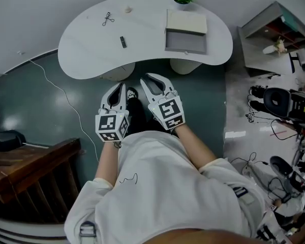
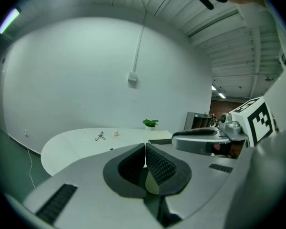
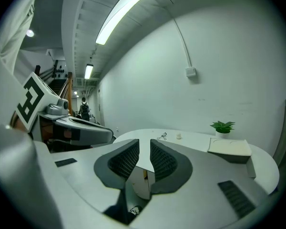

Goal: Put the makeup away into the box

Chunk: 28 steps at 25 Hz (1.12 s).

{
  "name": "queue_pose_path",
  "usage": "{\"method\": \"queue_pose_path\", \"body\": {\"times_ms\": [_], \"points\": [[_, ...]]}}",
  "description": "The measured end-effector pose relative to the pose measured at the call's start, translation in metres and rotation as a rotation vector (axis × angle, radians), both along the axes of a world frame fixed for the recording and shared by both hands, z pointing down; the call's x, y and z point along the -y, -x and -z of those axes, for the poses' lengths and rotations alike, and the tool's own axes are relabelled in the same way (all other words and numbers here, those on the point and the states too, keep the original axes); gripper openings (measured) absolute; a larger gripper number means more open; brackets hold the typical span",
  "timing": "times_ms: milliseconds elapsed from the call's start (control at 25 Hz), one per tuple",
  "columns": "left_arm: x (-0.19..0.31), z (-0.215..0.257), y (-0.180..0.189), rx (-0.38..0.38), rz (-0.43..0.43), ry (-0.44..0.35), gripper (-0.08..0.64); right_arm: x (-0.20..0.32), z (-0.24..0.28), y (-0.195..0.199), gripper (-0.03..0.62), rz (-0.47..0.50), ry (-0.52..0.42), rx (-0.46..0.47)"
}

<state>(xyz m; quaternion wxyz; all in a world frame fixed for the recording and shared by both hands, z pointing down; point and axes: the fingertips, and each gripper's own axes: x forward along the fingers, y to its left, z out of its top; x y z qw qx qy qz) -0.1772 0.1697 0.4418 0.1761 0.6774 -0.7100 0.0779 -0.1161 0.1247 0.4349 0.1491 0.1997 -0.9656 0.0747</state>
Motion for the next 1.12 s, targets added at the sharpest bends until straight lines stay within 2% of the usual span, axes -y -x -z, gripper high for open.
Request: {"method": "queue_pose_path", "body": {"times_ms": [200, 320, 560, 760, 960, 1120], "points": [[0.018, -0.017, 0.020, -0.018, 0.006, 0.015, 0.021, 0.019, -0.016, 0.013, 0.055, -0.004, 0.002, -0.039], [0.035, -0.032, 0.037, -0.032, 0.003, 0.037, 0.021, 0.050, -0.028, 0.023, 0.055, -0.030, 0.006, -0.078], [0.077, -0.052, 0.097, -0.049, 0.032, 0.079, 0.021, 0.103, -0.044, 0.079, 0.061, -0.001, 0.009, -0.129], [0.099, -0.078, 0.144, -0.086, 0.042, 0.145, 0.021, 0.132, -0.086, 0.124, 0.072, 0.014, 0.105, -0.198], [0.111, -0.116, 0.197, -0.062, 0.048, 0.227, 0.021, 0.157, -0.132, 0.174, 0.087, 0.010, 0.172, -0.290], [0.116, -0.145, 0.237, -0.108, 0.057, 0.291, 0.021, 0.171, -0.174, 0.202, 0.102, -0.018, 0.231, -0.384]]}}
